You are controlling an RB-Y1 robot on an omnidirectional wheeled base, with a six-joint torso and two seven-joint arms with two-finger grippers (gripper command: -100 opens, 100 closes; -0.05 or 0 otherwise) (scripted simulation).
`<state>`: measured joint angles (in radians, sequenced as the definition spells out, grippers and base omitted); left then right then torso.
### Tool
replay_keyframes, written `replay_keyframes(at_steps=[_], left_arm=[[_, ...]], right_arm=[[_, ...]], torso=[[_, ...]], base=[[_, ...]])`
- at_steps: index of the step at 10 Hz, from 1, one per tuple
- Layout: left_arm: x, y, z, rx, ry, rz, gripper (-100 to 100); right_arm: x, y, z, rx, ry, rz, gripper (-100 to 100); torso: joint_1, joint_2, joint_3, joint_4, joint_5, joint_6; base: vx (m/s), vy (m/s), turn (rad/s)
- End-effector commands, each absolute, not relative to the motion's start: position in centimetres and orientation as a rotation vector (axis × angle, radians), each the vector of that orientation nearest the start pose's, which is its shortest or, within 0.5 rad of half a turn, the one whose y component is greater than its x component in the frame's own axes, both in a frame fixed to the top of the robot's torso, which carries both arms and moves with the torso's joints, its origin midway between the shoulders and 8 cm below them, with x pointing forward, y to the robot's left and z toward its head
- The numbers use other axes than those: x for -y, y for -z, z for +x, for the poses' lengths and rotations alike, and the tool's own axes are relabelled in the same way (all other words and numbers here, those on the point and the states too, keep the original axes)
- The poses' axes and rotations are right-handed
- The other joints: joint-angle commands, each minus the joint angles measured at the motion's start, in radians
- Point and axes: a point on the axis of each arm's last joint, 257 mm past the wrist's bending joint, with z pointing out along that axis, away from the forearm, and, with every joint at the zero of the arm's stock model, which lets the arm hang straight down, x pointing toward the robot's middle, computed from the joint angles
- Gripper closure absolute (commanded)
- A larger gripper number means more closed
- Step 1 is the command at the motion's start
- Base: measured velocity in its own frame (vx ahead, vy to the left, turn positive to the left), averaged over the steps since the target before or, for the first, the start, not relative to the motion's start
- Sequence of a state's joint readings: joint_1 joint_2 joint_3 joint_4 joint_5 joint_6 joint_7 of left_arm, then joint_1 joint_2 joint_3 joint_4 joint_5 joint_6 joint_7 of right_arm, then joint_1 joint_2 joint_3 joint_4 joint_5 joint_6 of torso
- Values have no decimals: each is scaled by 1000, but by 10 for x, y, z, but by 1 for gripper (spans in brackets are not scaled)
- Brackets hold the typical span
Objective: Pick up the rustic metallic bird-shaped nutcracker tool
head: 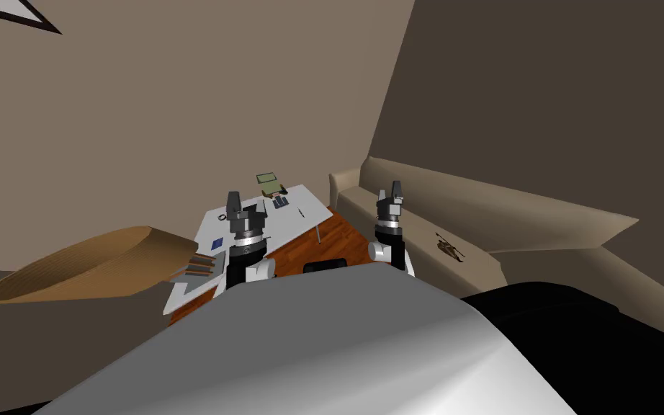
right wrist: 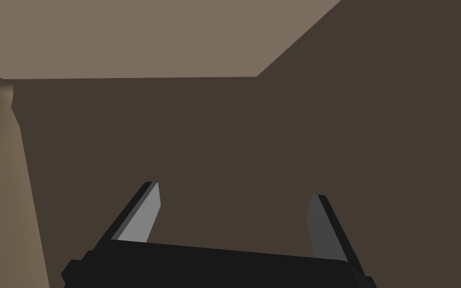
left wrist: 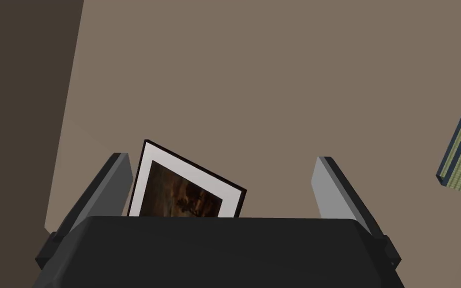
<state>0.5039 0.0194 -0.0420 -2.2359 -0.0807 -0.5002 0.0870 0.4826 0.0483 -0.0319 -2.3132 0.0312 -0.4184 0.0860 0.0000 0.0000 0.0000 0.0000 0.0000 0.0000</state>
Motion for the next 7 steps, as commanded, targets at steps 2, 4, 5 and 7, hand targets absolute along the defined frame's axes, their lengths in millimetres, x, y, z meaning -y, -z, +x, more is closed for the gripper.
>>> replay_keyframes(at_steps=[2,4,5,7], left_arm=[[-264,21,358,-788,1317,-693,-100],[-276,44,360,-867,1265,-732,-100],[-284,58,360,-911,1233,-758,-100],[-304,90,357,-1003,1158,-822,-100]], right_arm=[[291,-29,350,-632,-1167,665,0],[291,-29,350,-632,-1167,665,0],[291,-29,350,-632,-1167,665,0],[291,-29,350,-632,-1167,665,0]], torso=[[-1,-1,0,0,0,0],[-2,-2,-1,0,0,0],[-3,-2,-1,-1,-1,0],[-3,-3,-2,-1,-1,0]], base=[[23,-25,-146],[43,-45,-156],[55,-56,-226],[52,-43,-216]])
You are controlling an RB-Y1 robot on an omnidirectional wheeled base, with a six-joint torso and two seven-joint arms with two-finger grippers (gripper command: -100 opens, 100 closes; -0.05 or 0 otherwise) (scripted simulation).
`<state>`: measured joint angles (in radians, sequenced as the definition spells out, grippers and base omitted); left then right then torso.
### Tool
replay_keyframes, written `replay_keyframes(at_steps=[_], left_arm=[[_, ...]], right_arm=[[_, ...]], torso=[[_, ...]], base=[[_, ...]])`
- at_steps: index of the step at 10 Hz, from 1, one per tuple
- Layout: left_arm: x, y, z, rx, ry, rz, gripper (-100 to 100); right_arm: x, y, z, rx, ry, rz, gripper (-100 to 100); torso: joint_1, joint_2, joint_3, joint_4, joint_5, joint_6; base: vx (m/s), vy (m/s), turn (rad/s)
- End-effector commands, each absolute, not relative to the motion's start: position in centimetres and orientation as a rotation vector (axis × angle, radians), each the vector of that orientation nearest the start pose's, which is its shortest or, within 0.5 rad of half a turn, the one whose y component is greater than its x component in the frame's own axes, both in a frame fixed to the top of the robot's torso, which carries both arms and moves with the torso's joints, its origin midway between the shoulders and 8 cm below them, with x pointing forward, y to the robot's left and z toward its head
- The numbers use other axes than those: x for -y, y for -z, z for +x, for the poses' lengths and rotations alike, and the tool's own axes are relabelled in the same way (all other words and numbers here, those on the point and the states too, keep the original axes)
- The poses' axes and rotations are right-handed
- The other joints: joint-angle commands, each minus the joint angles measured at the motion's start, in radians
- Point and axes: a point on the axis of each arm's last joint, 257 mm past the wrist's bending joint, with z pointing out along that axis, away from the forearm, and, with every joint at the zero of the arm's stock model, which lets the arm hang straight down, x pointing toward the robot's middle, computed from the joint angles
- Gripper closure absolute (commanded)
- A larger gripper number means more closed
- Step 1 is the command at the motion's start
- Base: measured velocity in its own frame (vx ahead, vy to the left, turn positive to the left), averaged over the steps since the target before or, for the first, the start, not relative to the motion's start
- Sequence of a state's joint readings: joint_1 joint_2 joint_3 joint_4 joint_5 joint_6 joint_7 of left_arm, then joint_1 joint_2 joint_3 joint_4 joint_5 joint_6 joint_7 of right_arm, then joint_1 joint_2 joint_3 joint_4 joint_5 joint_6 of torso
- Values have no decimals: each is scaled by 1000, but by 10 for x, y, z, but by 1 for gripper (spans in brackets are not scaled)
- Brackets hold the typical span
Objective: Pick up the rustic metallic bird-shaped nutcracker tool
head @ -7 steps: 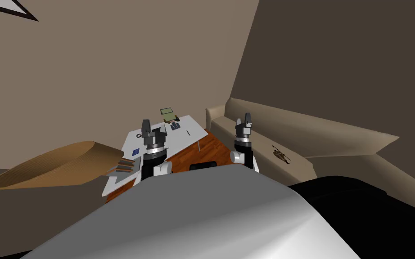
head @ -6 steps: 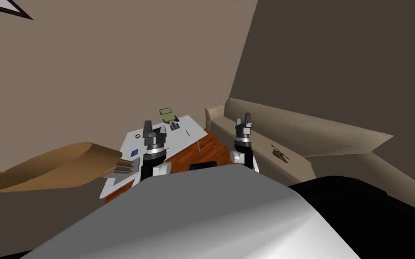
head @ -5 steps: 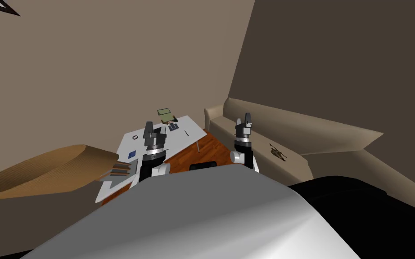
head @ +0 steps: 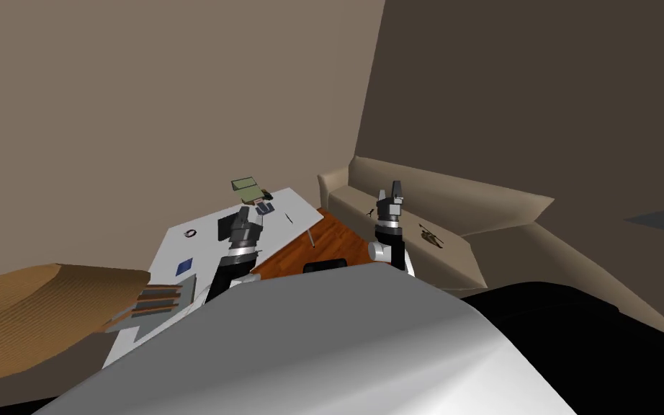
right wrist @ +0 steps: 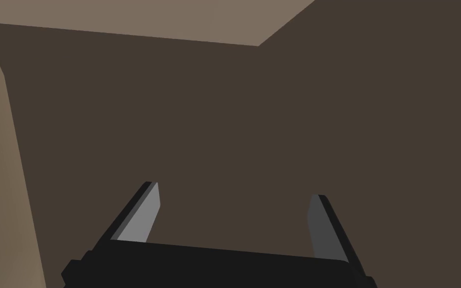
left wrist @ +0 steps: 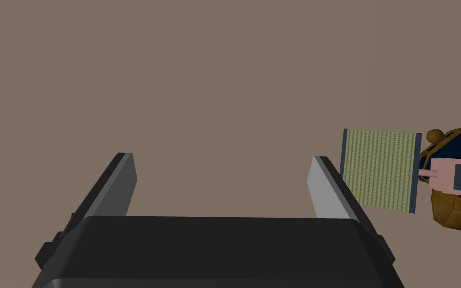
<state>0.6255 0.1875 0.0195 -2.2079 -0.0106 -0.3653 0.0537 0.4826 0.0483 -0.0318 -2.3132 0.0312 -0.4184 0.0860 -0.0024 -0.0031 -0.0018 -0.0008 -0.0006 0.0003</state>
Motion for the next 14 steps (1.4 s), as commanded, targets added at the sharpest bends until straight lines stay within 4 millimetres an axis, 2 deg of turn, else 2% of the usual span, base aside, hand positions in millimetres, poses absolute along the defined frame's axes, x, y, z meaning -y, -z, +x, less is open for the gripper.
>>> replay_keyframes(at_steps=[1,2,5,6,8,9,11,12,13,14], left_arm=[[-315,106,354,-1049,1117,-855,-100],[-315,107,354,-1051,1116,-858,-100],[-353,157,338,-1190,977,-970,-100],[-353,160,337,-1195,971,-978,-100],[-380,192,318,-1282,873,-1054,-100],[-381,196,318,-1291,864,-1066,-100],[-408,227,295,-1376,761,-1146,-100],[-410,231,293,-1385,751,-1159,-100],[-424,248,279,-1431,693,-1206,-100],[-424,248,279,-1431,693,-1206,-100]], right_arm=[[291,-29,350,-632,-1167,665,0],[291,-29,350,-632,-1167,665,0],[291,-29,350,-632,-1167,665,0],[291,-29,350,-632,-1167,665,0],[291,-29,350,-632,-1167,665,0],[291,-29,350,-632,-1167,665,0],[291,-29,350,-632,-1167,665,0],[291,-29,350,-632,-1167,665,0],[291,-29,350,-632,-1167,665,0],[291,-29,350,-632,-1167,665,0]], torso=[[0,0,0,0,0,0],[0,0,0,0,0,0],[0,-1,0,0,0,0],[-1,-2,-1,0,0,0],[0,0,0,0,0,0],[0,0,0,0,0,0],[0,0,0,0,0,0],[0,0,0,0,0,0],[1,0,0,0,0,-1],[0,1,0,0,0,0]], base=[[58,-40,-295],[45,-29,-70],[68,-45,-241],[56,-31,-107],[56,-40,-275],[56,-20,-125],[58,-33,-315],[51,-11,-102],[52,-18,-178],[40,-9,-134]])
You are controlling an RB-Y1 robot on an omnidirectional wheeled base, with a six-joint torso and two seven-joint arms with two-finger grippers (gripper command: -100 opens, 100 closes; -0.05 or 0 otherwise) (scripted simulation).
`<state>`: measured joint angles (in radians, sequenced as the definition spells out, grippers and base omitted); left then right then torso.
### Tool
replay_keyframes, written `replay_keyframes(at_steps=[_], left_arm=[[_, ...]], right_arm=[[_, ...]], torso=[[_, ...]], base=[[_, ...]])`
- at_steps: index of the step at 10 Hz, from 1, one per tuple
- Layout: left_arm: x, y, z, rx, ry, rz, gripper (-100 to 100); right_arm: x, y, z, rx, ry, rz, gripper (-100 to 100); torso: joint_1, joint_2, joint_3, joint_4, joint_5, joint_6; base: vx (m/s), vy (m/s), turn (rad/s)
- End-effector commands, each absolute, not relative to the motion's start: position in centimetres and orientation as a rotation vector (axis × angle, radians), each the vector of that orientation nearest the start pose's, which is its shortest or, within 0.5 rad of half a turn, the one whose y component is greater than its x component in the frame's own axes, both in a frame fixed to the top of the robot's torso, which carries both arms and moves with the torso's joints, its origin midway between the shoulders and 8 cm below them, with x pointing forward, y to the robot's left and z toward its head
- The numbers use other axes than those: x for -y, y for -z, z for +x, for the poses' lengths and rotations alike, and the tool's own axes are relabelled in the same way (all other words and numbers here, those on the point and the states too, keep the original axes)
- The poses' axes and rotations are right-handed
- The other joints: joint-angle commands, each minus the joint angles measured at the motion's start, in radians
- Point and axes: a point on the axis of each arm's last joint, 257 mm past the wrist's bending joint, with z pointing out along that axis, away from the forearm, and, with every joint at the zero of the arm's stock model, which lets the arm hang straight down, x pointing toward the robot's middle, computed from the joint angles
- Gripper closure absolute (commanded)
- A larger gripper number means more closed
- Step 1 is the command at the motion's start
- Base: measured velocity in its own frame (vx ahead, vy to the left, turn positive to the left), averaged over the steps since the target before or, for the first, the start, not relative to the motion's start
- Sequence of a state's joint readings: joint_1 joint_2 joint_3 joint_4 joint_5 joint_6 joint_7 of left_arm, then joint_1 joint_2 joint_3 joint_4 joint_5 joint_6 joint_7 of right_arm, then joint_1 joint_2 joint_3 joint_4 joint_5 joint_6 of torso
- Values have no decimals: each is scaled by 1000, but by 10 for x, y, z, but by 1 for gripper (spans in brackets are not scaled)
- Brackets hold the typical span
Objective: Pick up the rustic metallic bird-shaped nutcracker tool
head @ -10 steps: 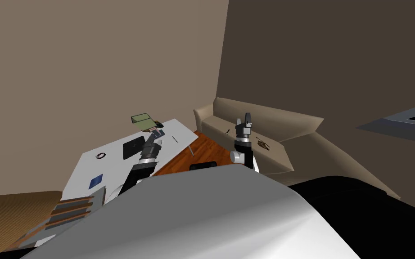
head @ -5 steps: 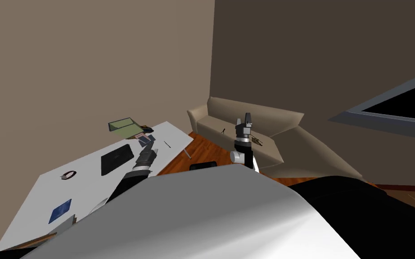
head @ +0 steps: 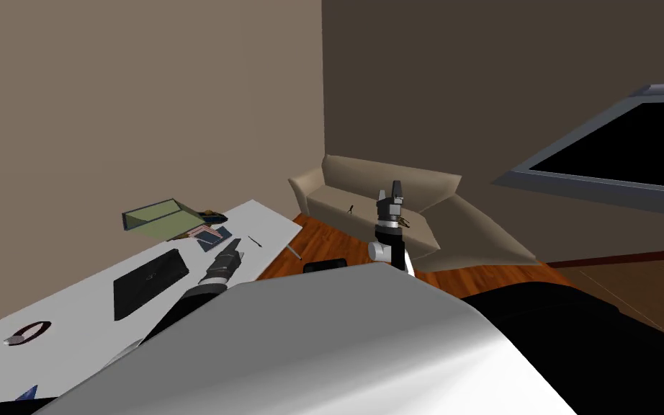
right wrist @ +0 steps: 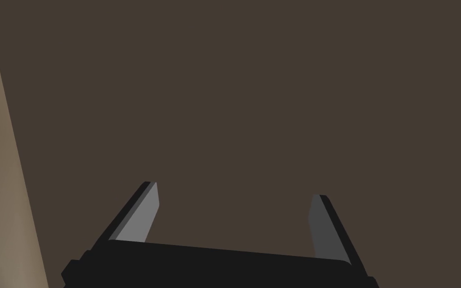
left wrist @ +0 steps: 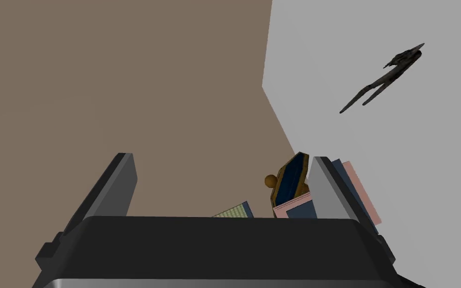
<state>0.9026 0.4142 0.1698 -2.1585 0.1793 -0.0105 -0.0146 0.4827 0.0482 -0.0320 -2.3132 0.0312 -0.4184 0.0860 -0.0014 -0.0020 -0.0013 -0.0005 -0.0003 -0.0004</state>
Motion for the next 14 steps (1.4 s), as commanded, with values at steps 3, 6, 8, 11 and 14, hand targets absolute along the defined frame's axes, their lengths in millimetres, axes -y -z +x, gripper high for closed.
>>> replay_keyframes(at_steps=[3,6,8,11,14], left_arm=[[-451,279,246,-1517,576,-1304,-100],[-475,306,211,-1592,466,-1399,-100],[-486,318,193,-1627,411,-1449,-100],[-497,332,171,-1666,346,-1510,-100],[-515,351,132,-1722,243,-1611,-100]], right_arm=[[291,-29,350,-632,-1167,665,0],[291,-29,350,-632,-1167,665,0],[291,-29,350,-632,-1167,665,0],[291,-29,350,-632,-1167,665,0],[291,-29,350,-632,-1167,665,0]], torso=[[0,-1,-1,0,0,0],[0,1,0,0,0,0],[0,1,1,0,0,0],[0,1,1,0,0,0],[1,2,1,0,0,0]], base=[[55,-4,-263],[34,-6,-212],[29,4,-228],[28,9,-170],[20,15,-238]])
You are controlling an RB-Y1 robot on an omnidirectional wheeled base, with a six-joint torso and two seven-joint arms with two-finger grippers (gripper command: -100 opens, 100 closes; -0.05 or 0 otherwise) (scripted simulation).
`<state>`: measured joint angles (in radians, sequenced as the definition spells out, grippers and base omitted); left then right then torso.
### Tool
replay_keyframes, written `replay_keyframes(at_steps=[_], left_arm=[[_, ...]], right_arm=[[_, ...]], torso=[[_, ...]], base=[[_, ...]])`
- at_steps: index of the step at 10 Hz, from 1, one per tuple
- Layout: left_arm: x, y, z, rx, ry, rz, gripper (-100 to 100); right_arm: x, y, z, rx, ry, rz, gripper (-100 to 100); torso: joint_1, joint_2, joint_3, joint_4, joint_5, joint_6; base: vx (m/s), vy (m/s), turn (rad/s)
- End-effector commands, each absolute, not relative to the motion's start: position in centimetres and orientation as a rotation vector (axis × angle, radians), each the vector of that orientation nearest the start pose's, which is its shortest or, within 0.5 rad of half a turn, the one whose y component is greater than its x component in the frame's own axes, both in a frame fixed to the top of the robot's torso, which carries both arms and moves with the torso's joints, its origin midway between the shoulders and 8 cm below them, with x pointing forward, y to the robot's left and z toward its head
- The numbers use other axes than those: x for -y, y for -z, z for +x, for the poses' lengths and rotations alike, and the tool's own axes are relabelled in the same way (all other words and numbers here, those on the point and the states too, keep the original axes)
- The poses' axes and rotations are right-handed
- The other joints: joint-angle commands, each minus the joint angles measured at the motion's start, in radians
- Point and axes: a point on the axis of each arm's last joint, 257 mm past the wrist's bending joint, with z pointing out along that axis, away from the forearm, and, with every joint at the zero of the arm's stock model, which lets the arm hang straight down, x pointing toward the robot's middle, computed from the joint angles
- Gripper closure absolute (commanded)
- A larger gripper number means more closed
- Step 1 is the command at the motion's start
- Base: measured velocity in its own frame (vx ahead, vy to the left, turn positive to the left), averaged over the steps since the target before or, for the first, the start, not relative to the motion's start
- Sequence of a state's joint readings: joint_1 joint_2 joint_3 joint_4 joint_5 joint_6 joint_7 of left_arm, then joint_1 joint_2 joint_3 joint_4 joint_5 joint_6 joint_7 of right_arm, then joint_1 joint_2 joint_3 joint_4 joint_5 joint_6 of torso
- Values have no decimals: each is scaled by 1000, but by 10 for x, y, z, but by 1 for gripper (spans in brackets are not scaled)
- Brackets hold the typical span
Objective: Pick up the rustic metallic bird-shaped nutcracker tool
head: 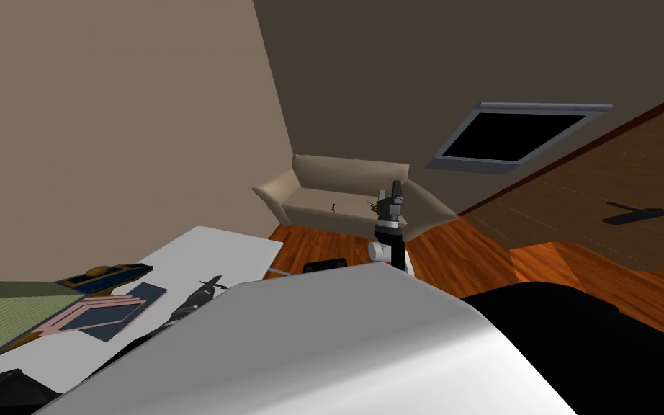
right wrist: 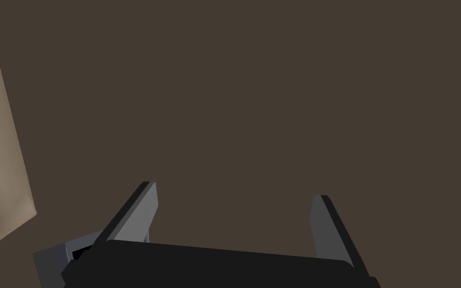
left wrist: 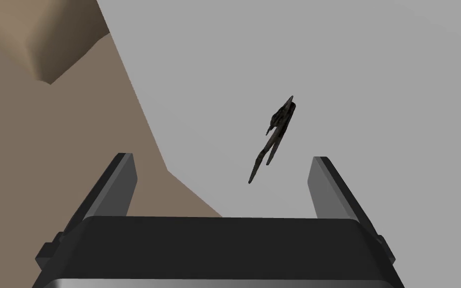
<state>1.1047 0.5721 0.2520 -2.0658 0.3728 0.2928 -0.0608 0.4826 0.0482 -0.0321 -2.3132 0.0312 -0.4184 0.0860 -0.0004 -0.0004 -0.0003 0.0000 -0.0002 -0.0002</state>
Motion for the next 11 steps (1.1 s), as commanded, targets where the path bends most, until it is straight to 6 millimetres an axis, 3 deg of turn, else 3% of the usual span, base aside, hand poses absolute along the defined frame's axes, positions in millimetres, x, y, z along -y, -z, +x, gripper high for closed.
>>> replay_keyframes(at_steps=[1,2,3,4,5,7,8,10,11], left_arm=[[-515,353,130,-1726,236,-1618,-100],[-523,360,111,-1748,189,-1666,-100],[-523,361,110,-1751,183,-1672,-100],[-529,369,89,-1773,131,-1726,-100],[-529,369,89,-1773,131,-1726,-100],[-539,381,51,-1803,42,-1828,-100],[-539,382,49,-1807,33,-1836,-100],[-545,391,13,-1824,-45,-1935,-100],[-545,392,10,-1828,-56,-1944,-100]], right_arm=[[291,-29,350,-632,-1167,665,0],[291,-29,350,-632,-1167,665,0],[291,-29,350,-632,-1167,665,0],[291,-29,350,-632,-1167,665,0],[291,-29,350,-632,-1167,665,0],[291,-29,350,-632,-1167,665,0],[291,-29,350,-632,-1167,665,0],[291,-29,350,-632,-1167,665,0],[291,-29,350,-632,-1167,665,0]], torso=[[0,0,0,0,0,0],[0,0,0,0,0,-1],[0,0,0,0,0,0],[0,0,0,0,0,-1],[0,0,0,0,0,0],[0,0,0,0,0,0],[1,0,0,0,0,0],[0,1,0,0,0,-1],[1,1,1,0,0,0]], base=[[14,18,-126],[16,11,-260],[12,16,-149],[14,16,-273],[7,22,-156],[9,26,-345],[2,33,-106],[-2,22,-316],[-6,30,-140]])
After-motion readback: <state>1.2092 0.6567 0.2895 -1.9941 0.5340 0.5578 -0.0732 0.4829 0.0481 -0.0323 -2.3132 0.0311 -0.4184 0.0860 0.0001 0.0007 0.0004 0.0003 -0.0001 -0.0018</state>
